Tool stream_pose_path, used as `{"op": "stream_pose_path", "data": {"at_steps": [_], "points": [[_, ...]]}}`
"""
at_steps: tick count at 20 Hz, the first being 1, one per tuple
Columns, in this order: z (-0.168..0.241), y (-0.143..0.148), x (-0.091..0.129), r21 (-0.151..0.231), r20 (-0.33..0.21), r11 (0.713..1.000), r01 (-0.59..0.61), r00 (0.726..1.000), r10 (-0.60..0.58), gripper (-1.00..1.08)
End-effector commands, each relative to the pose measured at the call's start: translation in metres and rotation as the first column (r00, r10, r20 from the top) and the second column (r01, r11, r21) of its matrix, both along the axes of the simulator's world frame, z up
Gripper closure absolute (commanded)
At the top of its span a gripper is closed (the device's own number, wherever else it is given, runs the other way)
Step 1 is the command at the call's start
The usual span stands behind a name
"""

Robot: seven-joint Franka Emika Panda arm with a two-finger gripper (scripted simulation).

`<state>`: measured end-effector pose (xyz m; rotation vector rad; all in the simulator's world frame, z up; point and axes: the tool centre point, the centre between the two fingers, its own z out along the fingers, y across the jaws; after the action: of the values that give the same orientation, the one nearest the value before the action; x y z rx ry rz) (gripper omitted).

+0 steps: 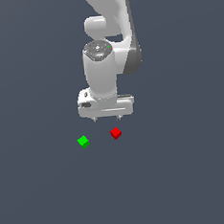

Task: Stack the red cube on top of the green cube.

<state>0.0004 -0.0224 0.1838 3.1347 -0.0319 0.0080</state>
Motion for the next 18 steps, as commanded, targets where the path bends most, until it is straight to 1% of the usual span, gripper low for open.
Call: {"op": "stream_pose_path", "data": {"at_steps": [1,6,10,14,18], "points": [[0.0,0.0,0.0,0.0,0.0,1.0,0.0,1.0,0.0,-0.92],[-0.003,0.001,0.0,0.0,0.0,1.0,-0.02,1.0,0.02,-0.92],[-0.01,0.003,-0.001,0.001,-0.001,0.998,-0.063,0.998,0.063,-0.92],[-0.022,0.007,-0.001,0.002,-0.001,0.991,-0.132,0.991,0.133,-0.92],[-0.038,0.012,-0.003,0.003,-0.002,0.974,-0.227,0.974,0.227,-0.92]]}}
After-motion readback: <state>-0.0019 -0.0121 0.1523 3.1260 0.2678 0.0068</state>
